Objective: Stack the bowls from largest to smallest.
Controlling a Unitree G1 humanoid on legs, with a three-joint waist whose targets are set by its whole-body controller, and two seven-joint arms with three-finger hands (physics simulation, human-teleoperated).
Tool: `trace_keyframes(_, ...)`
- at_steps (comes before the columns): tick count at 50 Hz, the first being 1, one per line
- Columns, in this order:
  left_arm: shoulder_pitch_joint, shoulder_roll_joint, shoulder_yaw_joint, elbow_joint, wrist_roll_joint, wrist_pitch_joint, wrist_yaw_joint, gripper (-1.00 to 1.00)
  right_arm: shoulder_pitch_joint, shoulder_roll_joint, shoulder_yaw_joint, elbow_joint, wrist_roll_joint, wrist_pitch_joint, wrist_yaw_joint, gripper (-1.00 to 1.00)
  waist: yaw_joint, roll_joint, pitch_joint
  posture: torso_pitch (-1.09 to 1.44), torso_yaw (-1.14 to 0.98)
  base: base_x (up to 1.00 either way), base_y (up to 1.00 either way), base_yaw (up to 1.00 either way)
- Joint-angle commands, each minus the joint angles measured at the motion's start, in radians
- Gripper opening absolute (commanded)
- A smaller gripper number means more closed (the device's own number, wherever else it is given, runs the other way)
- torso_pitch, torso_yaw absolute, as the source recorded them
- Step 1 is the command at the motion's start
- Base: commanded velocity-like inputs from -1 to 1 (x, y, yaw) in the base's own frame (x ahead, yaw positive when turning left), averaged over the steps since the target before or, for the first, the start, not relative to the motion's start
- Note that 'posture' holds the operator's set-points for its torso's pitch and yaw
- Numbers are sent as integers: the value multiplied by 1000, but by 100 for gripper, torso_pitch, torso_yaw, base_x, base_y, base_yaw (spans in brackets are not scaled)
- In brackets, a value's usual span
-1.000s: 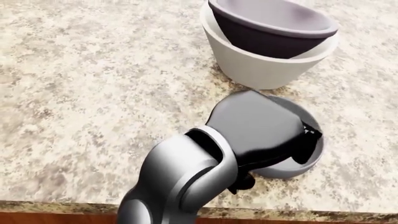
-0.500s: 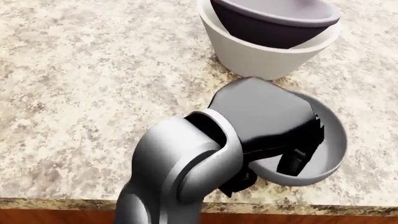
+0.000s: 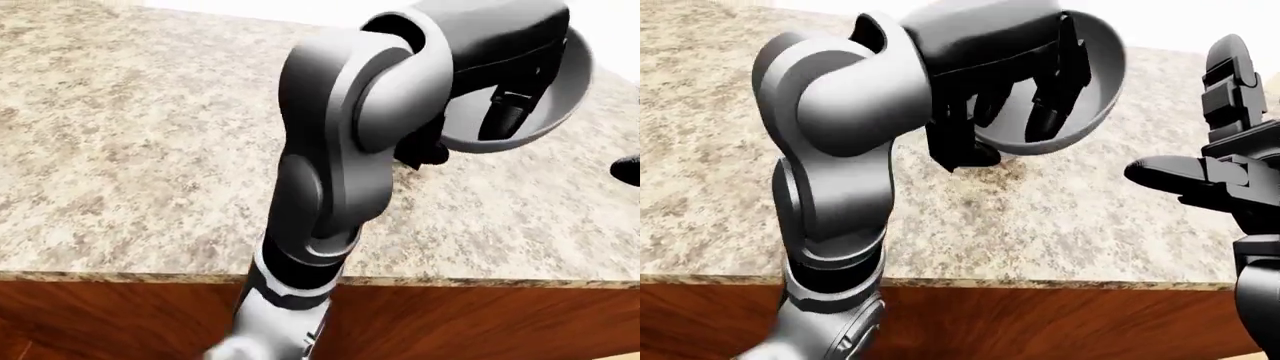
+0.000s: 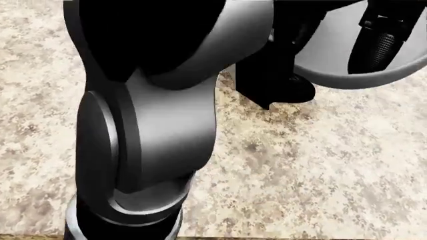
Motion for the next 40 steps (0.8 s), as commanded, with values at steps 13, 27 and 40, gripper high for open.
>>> trace_keyframes(13,-344,203,66,547,-291,-61,332,-100,32,11,-67,1,-25,-31,63,100,2,-6,-20,0,0,0,0,0)
trace_keyframes(27,-584,263,80,1219,-397,-308,645,-100,37,78,-10,42,-148,-46,152,100,-8,-6,-32,0,0,0,0,0)
trace_keyframes(40,-558,229,67,1329,-358,-375,800,-100,25,129,31,59,-225,-48,189,100,-19,-1,-41,0,0,0,0,0)
